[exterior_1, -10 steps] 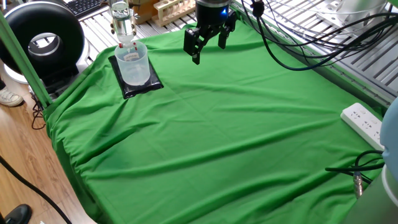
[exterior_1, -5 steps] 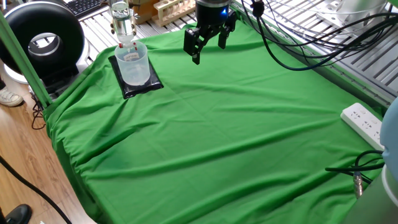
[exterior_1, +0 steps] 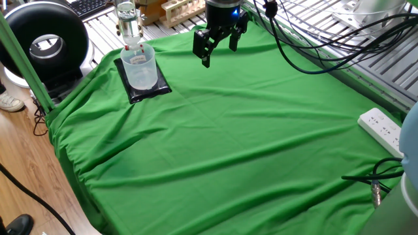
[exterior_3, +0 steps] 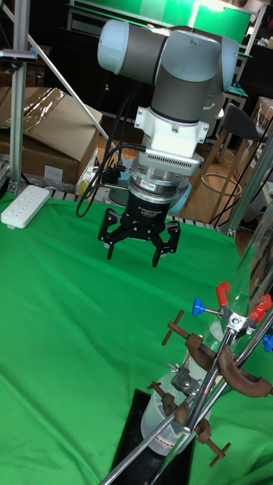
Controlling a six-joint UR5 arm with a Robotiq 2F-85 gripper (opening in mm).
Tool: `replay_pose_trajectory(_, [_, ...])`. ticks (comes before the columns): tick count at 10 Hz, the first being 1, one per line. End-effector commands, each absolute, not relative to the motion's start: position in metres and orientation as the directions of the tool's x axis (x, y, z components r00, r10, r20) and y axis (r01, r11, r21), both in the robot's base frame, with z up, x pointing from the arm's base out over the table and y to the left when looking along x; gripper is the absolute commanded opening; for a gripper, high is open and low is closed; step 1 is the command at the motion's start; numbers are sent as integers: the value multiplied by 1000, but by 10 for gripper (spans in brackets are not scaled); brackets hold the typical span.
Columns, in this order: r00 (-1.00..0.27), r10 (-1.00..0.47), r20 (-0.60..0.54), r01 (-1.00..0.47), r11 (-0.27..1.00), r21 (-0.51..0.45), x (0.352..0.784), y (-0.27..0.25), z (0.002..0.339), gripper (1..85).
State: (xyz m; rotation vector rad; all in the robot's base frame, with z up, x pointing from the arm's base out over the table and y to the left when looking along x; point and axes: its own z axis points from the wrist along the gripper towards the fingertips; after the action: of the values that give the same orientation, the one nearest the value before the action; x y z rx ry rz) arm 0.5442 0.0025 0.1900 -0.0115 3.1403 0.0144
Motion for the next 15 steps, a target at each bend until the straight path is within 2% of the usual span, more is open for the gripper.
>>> replay_pose_trajectory(1, [-972,77,-223,55,993,100,604,26,198,13])
replay_pose_trajectory(5, [-972,84,-220,64,994,93,604,29,197,13])
replay_pose_trajectory(7, [-980,38,-197,31,999,38,596,18,193,13])
replay_pose_trajectory(10, [-974,-13,-226,-18,1000,17,600,20,195,13])
replay_pose_trajectory(12, [-959,-107,-261,-127,990,61,602,40,192,13])
replay_pose_trajectory(14, [-921,-220,-320,-240,970,24,617,42,186,13])
replay_pose_trajectory(15, [-914,-222,-339,-249,968,37,621,44,178,13])
